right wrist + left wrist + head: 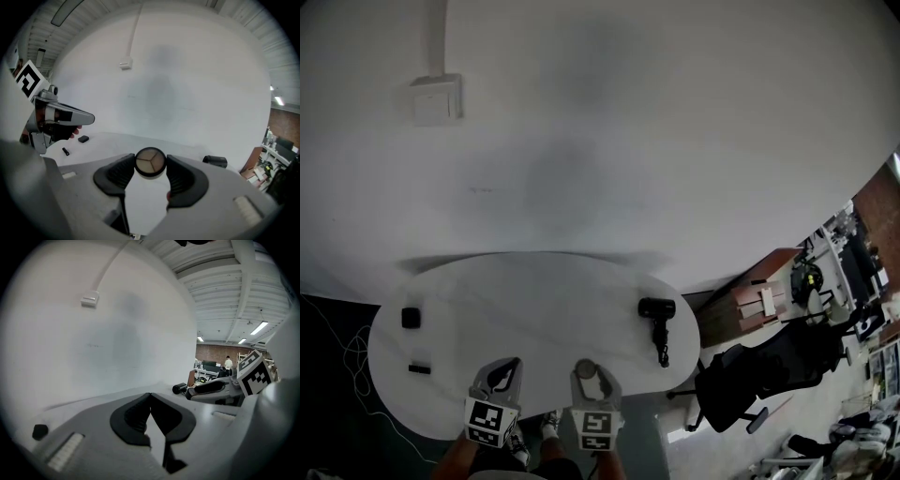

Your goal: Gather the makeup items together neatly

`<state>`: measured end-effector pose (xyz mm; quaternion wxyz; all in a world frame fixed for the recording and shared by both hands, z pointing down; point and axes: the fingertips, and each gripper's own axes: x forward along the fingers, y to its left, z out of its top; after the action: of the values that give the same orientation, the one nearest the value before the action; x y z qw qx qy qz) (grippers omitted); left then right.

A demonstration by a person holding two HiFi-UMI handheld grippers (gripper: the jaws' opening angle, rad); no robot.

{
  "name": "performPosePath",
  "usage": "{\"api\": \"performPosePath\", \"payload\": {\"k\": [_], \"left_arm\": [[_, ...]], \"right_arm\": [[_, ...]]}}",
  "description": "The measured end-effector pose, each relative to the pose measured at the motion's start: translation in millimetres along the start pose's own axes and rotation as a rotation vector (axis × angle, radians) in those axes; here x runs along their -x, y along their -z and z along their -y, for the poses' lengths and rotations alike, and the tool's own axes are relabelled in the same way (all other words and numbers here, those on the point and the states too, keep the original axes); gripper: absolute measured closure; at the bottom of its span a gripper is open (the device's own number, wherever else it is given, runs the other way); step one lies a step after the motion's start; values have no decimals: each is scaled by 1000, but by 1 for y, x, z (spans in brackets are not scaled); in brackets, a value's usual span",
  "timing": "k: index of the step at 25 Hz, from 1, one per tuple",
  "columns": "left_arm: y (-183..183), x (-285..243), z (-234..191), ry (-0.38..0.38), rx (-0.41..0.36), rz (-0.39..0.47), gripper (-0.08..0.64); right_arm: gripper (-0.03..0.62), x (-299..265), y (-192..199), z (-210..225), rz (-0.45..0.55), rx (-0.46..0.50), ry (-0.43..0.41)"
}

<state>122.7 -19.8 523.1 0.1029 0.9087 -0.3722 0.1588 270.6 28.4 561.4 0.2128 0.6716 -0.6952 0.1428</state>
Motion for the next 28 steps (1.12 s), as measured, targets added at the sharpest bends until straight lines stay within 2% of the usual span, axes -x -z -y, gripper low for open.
{"api": "performPosePath", "payload": {"k": [6, 12, 19, 28], "left_arm": [[3, -46, 15, 0, 11, -42, 549], [15, -91, 16, -20, 20, -89, 549], [43, -130, 15, -51, 50, -161, 549], [81, -158, 5, -97, 86, -228, 549]], "right_arm": [[377, -28, 14, 40, -42, -11, -11], [377, -69, 31, 63, -85, -22, -56], [377, -115, 61, 80, -148, -19, -125], [377, -166, 96, 78, -224, -2, -198]]}}
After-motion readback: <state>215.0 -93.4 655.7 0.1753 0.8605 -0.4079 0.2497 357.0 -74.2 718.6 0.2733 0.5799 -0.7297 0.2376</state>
